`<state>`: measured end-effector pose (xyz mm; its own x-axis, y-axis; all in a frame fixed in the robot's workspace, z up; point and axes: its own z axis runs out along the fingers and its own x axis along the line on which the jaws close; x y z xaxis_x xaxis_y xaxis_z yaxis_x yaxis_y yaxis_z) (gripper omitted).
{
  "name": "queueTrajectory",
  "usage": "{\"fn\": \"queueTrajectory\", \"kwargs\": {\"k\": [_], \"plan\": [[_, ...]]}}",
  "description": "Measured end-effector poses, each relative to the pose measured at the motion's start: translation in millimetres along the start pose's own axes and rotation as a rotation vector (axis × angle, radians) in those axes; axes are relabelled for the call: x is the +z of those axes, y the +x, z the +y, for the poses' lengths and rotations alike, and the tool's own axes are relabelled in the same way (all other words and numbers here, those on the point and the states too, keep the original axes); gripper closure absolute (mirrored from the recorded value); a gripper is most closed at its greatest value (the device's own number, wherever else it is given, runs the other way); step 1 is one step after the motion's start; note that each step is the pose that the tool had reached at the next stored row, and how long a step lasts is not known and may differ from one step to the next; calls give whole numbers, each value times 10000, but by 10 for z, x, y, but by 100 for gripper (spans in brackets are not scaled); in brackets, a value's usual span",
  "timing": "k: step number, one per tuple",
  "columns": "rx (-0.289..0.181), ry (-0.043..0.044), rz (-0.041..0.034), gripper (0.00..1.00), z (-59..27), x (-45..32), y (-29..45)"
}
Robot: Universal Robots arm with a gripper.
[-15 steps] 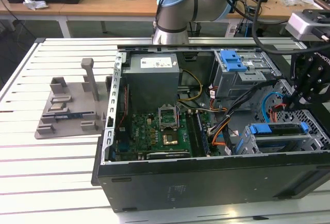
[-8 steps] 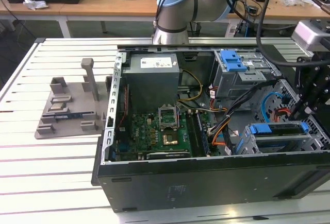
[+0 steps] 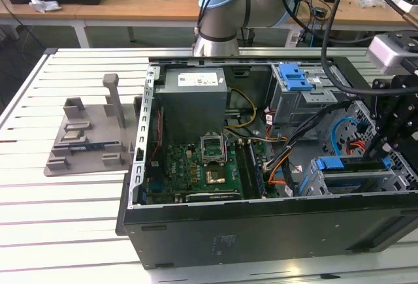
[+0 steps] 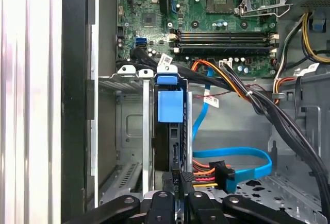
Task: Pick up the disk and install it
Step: 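Insert the first disk wire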
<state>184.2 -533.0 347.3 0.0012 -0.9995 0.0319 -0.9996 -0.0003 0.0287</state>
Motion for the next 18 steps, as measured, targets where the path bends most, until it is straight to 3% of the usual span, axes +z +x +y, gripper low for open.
{"fn": "queueTrajectory", "kwargs": {"k": [5,8,14,15,16,18], "plan": [[-1,1,-40,83,2,54,-21],[0,-4,-21,83,0,120,-21],[-2,-6,-54,82,-1,141,-23],[-1,-5,-43,76,0,136,-23],[-1,-4,-31,76,0,127,-22],[-1,-4,-33,76,4,-3,-18]]}}
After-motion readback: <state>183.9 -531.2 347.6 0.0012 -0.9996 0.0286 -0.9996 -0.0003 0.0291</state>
